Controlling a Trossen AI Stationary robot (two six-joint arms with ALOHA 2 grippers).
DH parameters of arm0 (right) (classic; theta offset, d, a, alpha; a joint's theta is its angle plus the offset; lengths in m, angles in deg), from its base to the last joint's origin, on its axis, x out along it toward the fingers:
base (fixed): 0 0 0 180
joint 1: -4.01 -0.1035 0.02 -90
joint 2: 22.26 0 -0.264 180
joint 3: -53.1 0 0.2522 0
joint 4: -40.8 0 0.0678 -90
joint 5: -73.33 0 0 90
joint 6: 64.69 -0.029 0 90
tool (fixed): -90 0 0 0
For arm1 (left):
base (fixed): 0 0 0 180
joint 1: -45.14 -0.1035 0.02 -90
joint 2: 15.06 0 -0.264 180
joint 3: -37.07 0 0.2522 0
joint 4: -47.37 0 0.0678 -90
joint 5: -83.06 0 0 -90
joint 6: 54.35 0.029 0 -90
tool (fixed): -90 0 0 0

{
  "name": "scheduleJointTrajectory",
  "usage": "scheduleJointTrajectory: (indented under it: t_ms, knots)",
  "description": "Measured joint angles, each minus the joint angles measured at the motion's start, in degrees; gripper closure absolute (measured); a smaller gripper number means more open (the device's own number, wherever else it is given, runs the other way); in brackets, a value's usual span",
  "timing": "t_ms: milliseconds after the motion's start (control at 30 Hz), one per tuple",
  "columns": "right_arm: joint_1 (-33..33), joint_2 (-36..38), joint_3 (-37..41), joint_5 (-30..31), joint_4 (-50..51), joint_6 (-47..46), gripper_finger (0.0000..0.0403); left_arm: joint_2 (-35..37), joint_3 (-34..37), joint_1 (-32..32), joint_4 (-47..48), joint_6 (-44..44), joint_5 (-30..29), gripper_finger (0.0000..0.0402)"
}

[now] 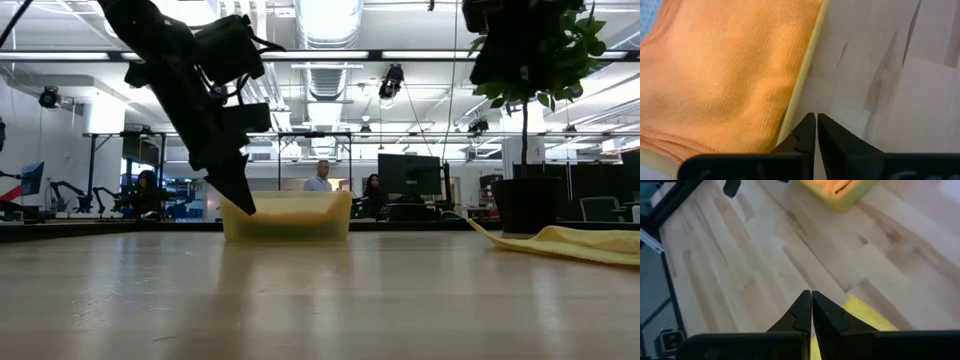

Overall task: Fold microfiber towels
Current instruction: Fold the yellow microfiber cloth

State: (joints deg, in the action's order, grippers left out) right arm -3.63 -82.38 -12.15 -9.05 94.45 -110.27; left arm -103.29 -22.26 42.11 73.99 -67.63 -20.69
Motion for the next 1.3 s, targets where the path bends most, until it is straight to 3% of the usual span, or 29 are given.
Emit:
scheduleJointTrajectory:
  t_ms: [300, 433, 633, 800, 933, 1067, 1300]
  knots:
    - [-0.73, 3.05, 6.00, 0.02, 0.14, -3.48, 0.0394, 0.02, -0.73, -0.33, -0.44, 0.18, -4.63, 0.0396]
    - [-0.73, 2.98, 7.00, -0.02, 0.33, -1.07, 0.0394, 0.03, -1.40, -0.50, -0.31, -0.59, -7.50, 0.0395]
    - [-0.73, 3.09, 7.02, -0.04, 0.42, 4.17, 0.0394, 1.37, -4.48, 0.63, -0.44, -6.03, -7.03, 0.0395]
    - [-0.73, 2.16, 8.08, -0.38, 0.40, 8.12, 0.0391, 2.82, -8.61, 3.82, -4.30, -10.24, -3.38, 0.0395]
    - [-1.17, 2.00, 9.20, -3.03, 0.26, 8.41, 0.0378, 1.70, -11.54, 6.34, -14.84, -10.92, 2.71, 0.0395]
    - [-3.83, 3.39, 10.10, -5.05, 0.36, 4.36, 0.0366, -3.34, -13.62, 6.54, -24.82, -20.15, 4.04, 0.0395]
    - [-14.02, 7.95, 11.16, -3.31, 0.40, -5.92, 0.0353, -15.82, -19.21, 5.64, -38.42, -36.90, 13.86, 0.0365]
